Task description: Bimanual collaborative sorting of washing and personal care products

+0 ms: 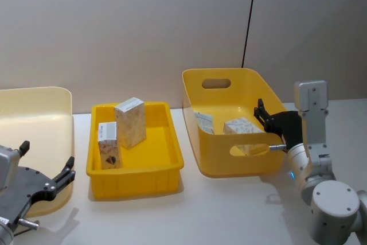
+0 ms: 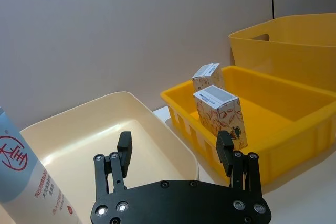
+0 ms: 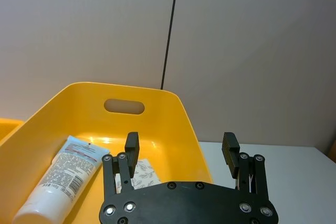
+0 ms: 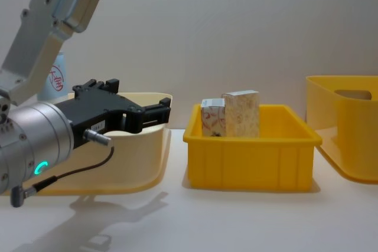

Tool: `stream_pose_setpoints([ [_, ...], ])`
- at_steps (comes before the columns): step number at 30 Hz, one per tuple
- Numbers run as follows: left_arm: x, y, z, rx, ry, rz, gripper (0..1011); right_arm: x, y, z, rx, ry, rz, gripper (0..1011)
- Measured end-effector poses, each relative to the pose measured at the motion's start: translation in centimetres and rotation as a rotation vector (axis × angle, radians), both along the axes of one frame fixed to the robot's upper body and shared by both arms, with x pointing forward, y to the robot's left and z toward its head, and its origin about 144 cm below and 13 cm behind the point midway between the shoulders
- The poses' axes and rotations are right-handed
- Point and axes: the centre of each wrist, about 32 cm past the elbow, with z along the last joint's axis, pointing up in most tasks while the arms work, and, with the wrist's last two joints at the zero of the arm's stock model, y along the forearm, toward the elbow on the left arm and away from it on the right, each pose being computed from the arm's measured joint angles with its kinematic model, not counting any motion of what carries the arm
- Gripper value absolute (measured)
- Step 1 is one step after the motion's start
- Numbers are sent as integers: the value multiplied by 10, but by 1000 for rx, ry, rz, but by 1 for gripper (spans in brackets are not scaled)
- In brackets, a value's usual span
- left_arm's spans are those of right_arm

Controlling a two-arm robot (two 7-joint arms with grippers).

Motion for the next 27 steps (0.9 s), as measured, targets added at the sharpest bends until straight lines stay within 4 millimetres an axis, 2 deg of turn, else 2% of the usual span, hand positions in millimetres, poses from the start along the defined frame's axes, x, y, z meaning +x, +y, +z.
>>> stream_pose_setpoints([
  [27, 0, 0, 0, 0, 0, 0, 1000, 0, 0, 0, 0, 0, 0, 1001],
])
